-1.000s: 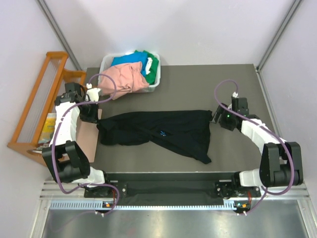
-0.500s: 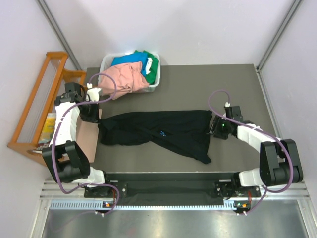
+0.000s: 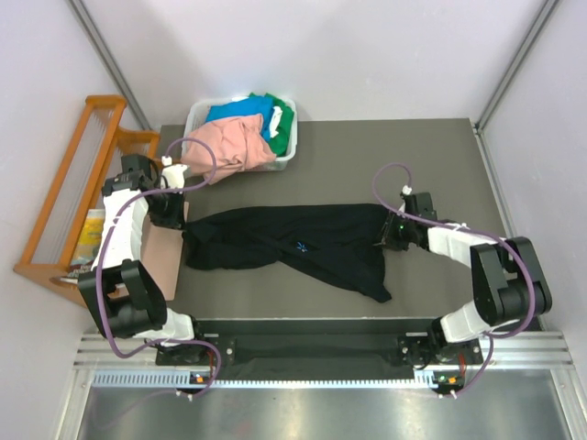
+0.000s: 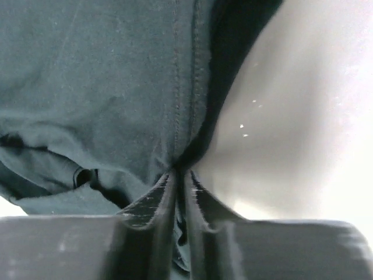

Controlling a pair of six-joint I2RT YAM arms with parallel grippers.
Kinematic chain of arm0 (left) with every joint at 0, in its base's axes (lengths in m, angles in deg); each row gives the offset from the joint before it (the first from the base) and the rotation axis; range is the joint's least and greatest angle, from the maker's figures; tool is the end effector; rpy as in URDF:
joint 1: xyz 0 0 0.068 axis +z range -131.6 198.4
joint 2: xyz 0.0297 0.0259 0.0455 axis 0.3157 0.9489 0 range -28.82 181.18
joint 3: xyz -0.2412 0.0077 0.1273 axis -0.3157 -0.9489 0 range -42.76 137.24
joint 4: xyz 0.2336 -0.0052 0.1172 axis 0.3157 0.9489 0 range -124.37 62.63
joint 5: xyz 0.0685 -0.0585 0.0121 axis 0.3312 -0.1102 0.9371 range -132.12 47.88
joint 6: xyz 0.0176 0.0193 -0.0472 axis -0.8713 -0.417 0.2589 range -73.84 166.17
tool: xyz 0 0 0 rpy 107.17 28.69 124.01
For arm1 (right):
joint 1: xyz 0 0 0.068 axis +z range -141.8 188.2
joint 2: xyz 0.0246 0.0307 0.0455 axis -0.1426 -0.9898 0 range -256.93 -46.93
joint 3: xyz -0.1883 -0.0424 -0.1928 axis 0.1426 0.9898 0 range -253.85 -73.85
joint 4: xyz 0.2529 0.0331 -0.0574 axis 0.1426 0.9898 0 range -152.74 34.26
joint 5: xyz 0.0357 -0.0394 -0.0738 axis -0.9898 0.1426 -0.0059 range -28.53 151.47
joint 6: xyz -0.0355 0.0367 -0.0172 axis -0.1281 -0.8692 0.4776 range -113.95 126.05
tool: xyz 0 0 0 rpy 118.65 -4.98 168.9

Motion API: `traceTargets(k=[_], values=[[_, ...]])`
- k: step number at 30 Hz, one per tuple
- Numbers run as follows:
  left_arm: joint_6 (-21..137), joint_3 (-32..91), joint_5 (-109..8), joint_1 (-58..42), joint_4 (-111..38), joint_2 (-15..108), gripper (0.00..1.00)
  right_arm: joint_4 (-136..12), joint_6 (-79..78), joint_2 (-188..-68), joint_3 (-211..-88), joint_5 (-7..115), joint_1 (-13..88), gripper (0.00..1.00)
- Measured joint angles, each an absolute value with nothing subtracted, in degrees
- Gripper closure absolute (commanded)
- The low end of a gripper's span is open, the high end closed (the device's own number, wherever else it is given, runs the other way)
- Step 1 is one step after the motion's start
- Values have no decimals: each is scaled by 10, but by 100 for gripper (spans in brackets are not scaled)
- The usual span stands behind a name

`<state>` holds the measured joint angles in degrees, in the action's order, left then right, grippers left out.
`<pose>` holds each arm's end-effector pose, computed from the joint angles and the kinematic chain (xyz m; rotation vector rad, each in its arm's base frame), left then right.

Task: Fold and stack the t-shirts
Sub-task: Flatten the tshirt out

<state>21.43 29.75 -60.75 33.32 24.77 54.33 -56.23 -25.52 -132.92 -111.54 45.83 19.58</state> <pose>0.2711 0.0605 0.2882 0.3088 2.6745 -0.2525 0.2645 0.0631 0.1454 0.3439 2.5761 0.6333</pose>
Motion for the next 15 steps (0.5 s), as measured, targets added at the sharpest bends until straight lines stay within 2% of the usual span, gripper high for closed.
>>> traceTargets(k=[5,9,15], values=[[214,297,-608,333,248,543,95,-553,-266,-1324,-1115,479,202,100],[214,296,-608,333,248,543,95,-498,-269,-1290,-1116,551,204,100],[207,296,-635,333,255,543,89,-413,-275,-1236,-1157,629,156,100]])
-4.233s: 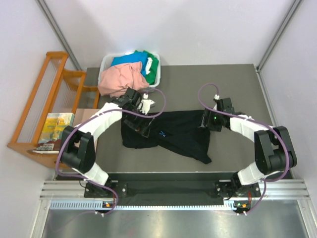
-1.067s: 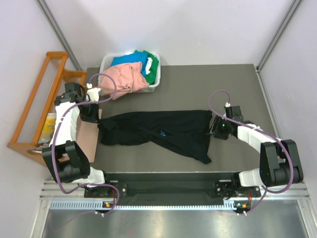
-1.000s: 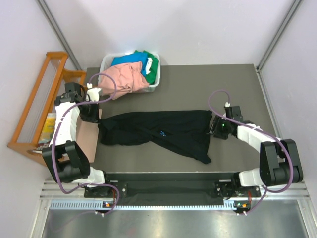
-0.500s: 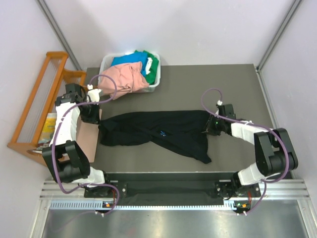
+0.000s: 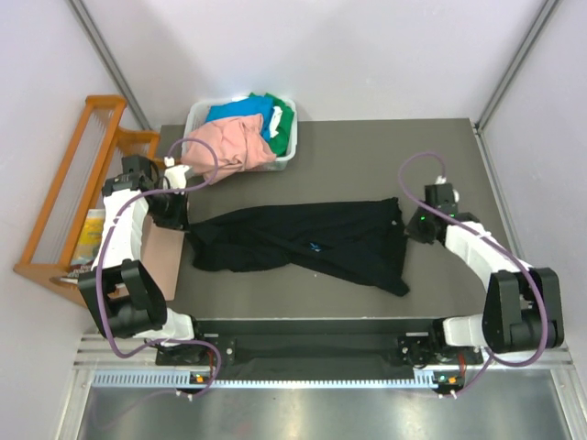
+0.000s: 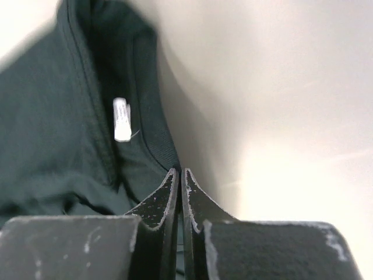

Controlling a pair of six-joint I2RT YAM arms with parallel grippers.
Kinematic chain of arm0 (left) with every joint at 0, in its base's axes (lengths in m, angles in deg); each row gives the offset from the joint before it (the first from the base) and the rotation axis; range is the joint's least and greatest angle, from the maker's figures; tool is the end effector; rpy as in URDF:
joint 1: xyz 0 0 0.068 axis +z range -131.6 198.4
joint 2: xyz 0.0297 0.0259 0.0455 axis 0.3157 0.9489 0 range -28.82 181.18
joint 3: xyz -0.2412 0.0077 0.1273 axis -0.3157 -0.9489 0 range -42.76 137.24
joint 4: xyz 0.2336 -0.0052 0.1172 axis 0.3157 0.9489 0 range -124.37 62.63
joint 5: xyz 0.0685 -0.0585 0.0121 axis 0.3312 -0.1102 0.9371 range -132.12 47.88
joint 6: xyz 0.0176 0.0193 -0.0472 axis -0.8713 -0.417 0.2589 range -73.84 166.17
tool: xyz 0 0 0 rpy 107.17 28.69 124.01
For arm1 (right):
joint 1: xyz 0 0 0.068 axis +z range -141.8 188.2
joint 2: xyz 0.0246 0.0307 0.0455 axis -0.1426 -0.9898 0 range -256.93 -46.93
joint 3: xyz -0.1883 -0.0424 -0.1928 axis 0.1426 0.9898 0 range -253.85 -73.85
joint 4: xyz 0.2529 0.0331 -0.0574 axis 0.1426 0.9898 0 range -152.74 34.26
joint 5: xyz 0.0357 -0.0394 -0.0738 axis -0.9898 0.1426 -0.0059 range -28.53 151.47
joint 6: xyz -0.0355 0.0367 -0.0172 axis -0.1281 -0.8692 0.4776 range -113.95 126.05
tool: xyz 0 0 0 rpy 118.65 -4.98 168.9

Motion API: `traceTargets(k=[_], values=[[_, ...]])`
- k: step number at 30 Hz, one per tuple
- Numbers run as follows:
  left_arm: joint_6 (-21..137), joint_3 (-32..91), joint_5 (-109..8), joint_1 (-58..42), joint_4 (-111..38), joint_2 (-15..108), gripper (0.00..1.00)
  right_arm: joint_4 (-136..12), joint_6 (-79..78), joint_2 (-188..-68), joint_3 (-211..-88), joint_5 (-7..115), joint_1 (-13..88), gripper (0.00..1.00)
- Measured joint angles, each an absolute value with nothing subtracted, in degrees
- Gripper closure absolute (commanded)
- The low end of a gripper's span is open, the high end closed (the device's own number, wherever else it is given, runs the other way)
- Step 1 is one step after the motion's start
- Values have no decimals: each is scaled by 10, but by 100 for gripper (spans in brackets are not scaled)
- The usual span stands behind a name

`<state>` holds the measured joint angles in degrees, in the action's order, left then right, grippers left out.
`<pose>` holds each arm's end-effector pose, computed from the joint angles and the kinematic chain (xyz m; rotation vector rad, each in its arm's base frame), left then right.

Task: Fold and stack the t-shirts
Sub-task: Flatten the tshirt out

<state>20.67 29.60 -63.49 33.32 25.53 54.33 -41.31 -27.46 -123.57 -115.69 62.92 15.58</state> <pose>0.2698 0.0585 0.2875 0.3331 2.6630 -0.3174 0.2534 0.0319 0.1888 0.5907 2.5014 0.2420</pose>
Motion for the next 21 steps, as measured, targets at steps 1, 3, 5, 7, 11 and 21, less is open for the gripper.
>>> traceTargets(k=[1,3,5,7,11,21], values=[[205,296,-642,333,259,543,86,-408,-275,-1229,-1164,635,138,100],[200,296,-657,332,270,544,84,-402,-276,-1221,-1172,646,103,100],[194,298,-669,328,286,546,83,-397,-274,-1219,-1175,652,66,100],[188,304,-680,322,302,551,83,-386,-273,-1219,-1175,657,37,100],[181,304,-692,308,310,560,83,-375,-271,-1223,-1173,657,19,100],[177,305,-703,295,320,570,70,-377,-259,-1262,-1146,646,18,38]])
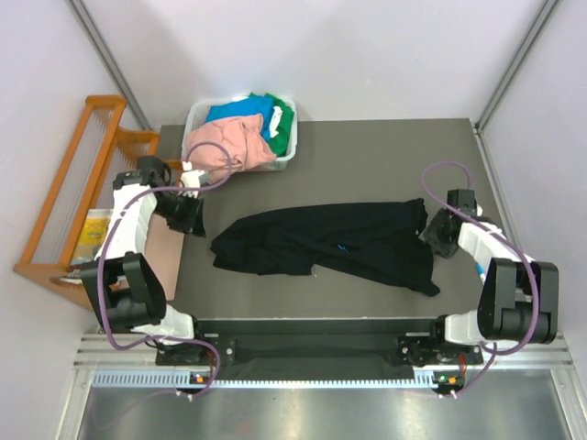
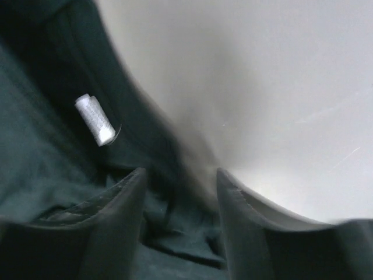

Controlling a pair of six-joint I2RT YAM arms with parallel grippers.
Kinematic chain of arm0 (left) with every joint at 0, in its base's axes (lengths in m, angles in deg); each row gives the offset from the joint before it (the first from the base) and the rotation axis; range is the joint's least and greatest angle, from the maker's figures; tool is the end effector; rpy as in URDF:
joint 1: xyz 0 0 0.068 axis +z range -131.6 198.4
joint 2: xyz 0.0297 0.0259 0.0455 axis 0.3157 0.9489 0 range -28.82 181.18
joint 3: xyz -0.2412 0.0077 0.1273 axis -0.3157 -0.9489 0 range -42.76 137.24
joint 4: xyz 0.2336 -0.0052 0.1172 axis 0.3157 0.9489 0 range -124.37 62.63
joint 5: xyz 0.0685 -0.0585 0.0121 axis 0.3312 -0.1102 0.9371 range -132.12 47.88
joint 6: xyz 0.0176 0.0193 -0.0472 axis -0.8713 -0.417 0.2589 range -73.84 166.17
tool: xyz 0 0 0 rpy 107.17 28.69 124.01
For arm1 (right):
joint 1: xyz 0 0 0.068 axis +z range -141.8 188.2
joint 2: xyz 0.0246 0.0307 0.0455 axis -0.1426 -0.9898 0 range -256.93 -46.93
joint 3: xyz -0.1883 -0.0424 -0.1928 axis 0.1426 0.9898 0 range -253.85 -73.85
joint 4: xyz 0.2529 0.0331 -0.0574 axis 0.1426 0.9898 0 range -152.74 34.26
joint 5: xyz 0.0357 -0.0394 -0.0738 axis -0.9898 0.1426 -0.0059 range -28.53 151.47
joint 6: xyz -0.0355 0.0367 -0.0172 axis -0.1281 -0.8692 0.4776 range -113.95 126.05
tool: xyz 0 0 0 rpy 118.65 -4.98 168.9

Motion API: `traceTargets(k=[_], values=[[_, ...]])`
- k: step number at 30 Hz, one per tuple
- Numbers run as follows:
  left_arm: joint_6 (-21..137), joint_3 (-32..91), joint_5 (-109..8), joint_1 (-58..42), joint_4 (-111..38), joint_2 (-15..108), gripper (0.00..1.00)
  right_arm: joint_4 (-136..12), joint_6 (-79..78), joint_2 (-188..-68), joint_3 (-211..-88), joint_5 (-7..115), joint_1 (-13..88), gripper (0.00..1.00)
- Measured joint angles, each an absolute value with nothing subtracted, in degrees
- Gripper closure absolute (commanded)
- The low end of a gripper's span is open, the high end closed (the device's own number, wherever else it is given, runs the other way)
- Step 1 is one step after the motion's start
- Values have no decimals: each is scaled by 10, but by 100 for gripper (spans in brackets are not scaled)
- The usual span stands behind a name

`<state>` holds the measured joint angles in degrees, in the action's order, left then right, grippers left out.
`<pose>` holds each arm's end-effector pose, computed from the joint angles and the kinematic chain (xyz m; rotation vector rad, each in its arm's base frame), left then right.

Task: Fold and stack the t-shirts
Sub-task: Flatten the tshirt out

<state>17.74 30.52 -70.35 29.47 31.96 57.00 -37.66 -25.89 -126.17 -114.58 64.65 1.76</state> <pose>0.2714 0.0359 0.2788 0.4803 2.7002 -0.5587 0.2468 -0.0298 0.1692 0.8973 2.5246 0.0662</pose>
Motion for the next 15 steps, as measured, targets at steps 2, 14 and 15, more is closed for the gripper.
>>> traceTargets(k=[2,14,15], values=[[178,306,-704,276,325,569,67,-375,-255,-1258,-1151,647,18,24],[254,231,-677,56,282,579,67,-370,-242,-1247,-1223,653,93,38],[258,231,-676,57,274,589,67,-372,-241,-1255,-1223,652,97,39]])
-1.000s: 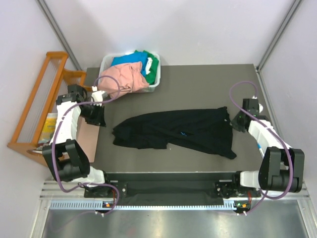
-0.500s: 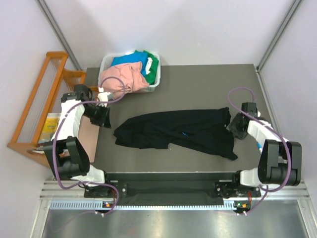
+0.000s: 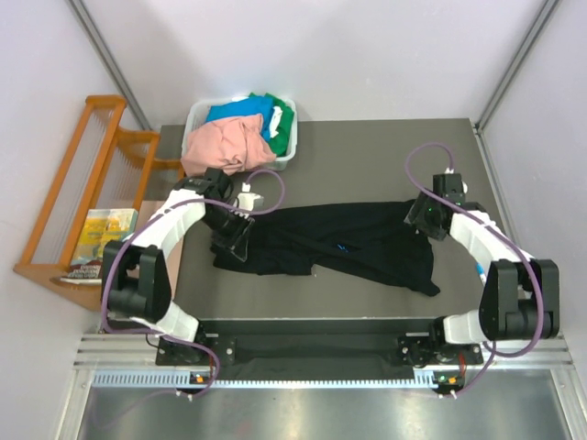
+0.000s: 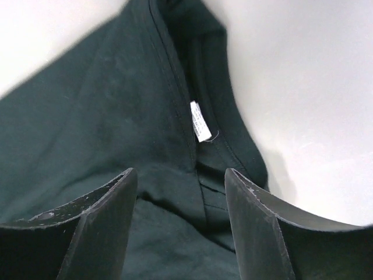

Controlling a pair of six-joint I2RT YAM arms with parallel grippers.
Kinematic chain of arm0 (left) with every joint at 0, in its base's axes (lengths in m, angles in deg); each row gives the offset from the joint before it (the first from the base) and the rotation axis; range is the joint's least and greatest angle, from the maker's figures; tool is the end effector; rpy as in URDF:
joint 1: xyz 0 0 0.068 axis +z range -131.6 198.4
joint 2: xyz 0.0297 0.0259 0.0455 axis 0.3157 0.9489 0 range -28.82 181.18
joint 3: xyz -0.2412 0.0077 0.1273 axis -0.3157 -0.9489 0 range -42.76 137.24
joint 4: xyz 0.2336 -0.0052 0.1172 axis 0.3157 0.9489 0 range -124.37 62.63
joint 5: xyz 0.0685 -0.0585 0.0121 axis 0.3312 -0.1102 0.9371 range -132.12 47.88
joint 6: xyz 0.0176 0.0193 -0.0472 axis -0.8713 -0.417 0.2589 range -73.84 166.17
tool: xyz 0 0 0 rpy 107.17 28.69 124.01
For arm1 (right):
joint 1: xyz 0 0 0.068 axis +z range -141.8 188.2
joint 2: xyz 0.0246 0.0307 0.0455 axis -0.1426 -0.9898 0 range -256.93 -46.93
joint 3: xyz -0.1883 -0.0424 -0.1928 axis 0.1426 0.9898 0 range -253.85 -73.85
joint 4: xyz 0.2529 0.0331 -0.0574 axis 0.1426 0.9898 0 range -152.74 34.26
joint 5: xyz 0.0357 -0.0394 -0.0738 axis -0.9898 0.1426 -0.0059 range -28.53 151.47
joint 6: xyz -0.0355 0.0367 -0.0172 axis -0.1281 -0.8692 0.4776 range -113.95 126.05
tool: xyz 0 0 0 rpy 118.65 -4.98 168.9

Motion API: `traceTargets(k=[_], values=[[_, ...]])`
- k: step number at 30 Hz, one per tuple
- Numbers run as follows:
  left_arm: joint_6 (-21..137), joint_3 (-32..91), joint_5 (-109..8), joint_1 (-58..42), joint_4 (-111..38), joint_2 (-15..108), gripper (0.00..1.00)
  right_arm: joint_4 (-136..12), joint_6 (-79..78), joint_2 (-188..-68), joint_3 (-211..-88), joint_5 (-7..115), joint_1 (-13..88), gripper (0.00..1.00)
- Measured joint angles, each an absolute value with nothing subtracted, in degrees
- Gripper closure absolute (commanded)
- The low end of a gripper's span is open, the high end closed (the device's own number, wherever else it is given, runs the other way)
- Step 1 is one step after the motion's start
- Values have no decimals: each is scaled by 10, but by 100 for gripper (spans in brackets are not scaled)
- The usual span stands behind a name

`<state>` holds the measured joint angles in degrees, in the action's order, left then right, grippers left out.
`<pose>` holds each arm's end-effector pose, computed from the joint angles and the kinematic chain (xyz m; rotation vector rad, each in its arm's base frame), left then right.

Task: Fold and stack the t-shirts
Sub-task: Flatten the tshirt out

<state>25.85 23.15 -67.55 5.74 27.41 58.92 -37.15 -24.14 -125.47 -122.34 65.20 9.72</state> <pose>0.2611 -0.0743 0.2364 0.8679 2.8013 -0.6493 0.2715 0.0049 0.2111 0.6549 2.4587 0.1352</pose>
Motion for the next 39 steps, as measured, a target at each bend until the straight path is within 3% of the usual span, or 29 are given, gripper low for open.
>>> traceTargets(k=[6,11,20,27,32,39], values=[[283,232,-664,60,241,624,53,-373,-240,-1289,-1223,644,103,42],[301,242,-657,61,222,624,49,-386,-240,-1307,-1223,634,103,49],[329,244,-634,76,193,621,24,-412,-240,-1345,-1224,620,103,60],[328,237,-628,115,193,585,23,-423,-241,-1356,-1224,602,103,65],[326,228,-627,119,197,574,30,-426,-240,-1356,-1224,599,103,67],[325,195,-623,119,194,575,30,-431,-241,-1356,-1224,594,103,71]])
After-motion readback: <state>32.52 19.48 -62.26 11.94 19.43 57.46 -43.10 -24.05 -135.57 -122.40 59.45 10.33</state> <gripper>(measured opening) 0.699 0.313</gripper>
